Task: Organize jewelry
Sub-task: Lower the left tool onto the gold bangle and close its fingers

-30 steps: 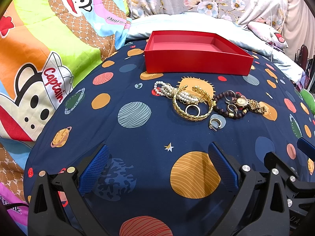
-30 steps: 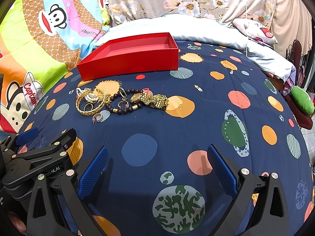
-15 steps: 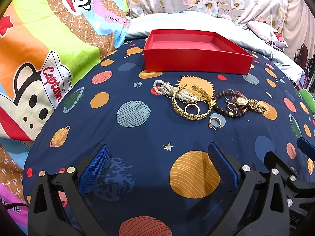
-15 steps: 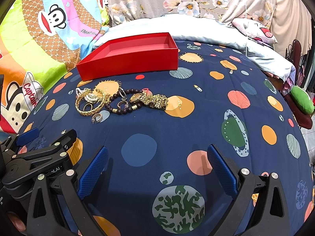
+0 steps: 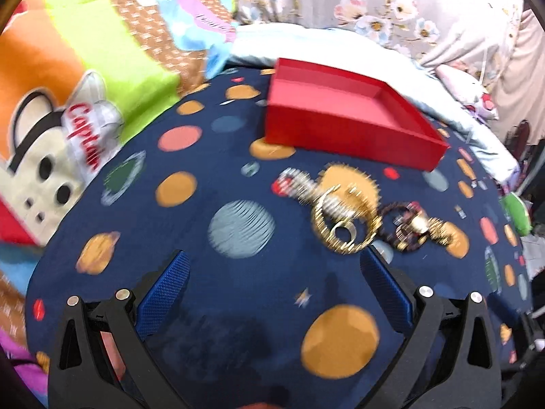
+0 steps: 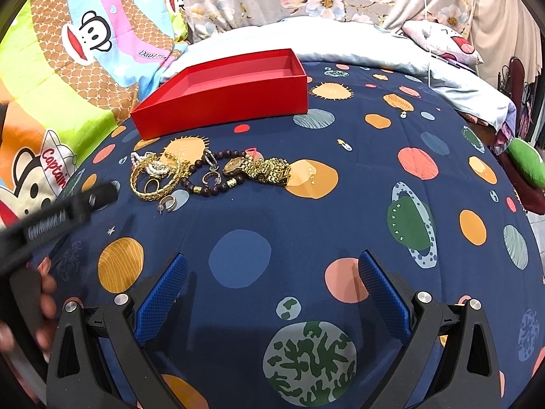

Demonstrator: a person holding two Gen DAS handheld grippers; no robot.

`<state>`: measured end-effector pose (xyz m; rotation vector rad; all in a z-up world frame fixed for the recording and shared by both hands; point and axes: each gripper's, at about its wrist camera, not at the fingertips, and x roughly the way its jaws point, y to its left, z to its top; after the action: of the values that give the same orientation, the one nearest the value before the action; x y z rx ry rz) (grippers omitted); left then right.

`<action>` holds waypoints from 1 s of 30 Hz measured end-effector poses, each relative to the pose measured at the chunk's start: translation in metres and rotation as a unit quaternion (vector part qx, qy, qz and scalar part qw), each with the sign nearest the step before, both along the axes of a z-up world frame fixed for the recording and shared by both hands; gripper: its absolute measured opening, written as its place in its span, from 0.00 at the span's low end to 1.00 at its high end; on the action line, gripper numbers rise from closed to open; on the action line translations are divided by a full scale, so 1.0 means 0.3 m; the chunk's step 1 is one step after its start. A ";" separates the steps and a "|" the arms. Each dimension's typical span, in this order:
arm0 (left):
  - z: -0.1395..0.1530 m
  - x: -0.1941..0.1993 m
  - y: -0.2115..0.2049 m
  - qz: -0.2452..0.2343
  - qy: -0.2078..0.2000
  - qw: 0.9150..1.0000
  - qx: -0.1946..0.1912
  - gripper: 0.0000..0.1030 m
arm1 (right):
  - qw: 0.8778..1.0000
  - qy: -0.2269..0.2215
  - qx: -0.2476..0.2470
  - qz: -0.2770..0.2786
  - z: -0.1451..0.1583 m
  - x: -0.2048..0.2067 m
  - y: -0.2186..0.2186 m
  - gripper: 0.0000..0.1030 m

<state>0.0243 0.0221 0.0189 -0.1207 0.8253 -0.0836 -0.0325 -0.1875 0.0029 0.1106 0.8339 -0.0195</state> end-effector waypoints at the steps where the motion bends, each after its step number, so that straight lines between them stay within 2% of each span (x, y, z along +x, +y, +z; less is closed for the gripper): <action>1: 0.006 0.014 -0.010 -0.006 -0.002 1.000 0.000 0.95 | 1.000 0.001 0.001 0.000 0.000 0.001 -0.001 0.95; 4: 0.020 0.056 -0.033 -0.019 -0.011 1.000 0.007 0.94 | 1.000 0.001 0.004 0.000 -0.001 0.000 -0.004 0.95; 6: 0.017 0.085 -0.054 -0.029 -0.007 0.999 0.013 0.86 | 1.000 0.002 0.006 0.001 -0.002 0.002 -0.004 0.95; 8: 0.004 0.113 -0.064 -0.039 0.011 0.999 0.002 0.79 | 1.000 0.003 0.007 0.001 -0.002 0.003 -0.005 0.95; 13: -0.015 0.134 -0.083 -0.046 0.018 0.999 -0.003 0.75 | 1.000 0.005 0.010 0.002 -0.004 0.003 -0.004 0.95; 15: -0.027 0.141 -0.081 -0.050 0.025 0.998 -0.007 0.62 | 1.000 0.006 0.012 0.003 -0.005 0.004 -0.004 0.95; 18: -0.046 0.156 -0.064 -0.044 0.037 0.998 -0.019 0.54 | 1.000 0.007 0.016 0.002 -0.006 0.005 -0.003 0.95; 22: -0.047 0.161 -0.054 -0.049 0.033 0.998 -0.027 0.45 | 1.000 0.007 0.017 0.002 -0.006 0.006 -0.005 0.95; 24: -0.045 0.160 -0.062 -0.064 0.033 0.997 -0.033 0.29 | 1.000 0.007 0.016 0.002 -0.006 0.007 -0.007 0.95; 27: -0.040 0.152 -0.081 -0.078 0.032 0.996 -0.034 0.15 | 1.000 0.008 0.017 0.001 -0.007 0.008 -0.005 0.95; 30: -0.044 0.146 -0.085 -0.084 0.036 0.995 -0.041 0.12 | 1.000 0.008 0.017 0.001 -0.007 0.008 -0.005 0.95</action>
<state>0.0681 -0.0034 0.0056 -0.1316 0.9033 -0.2737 -0.0301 -0.1888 0.0006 0.1421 0.8508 -0.0042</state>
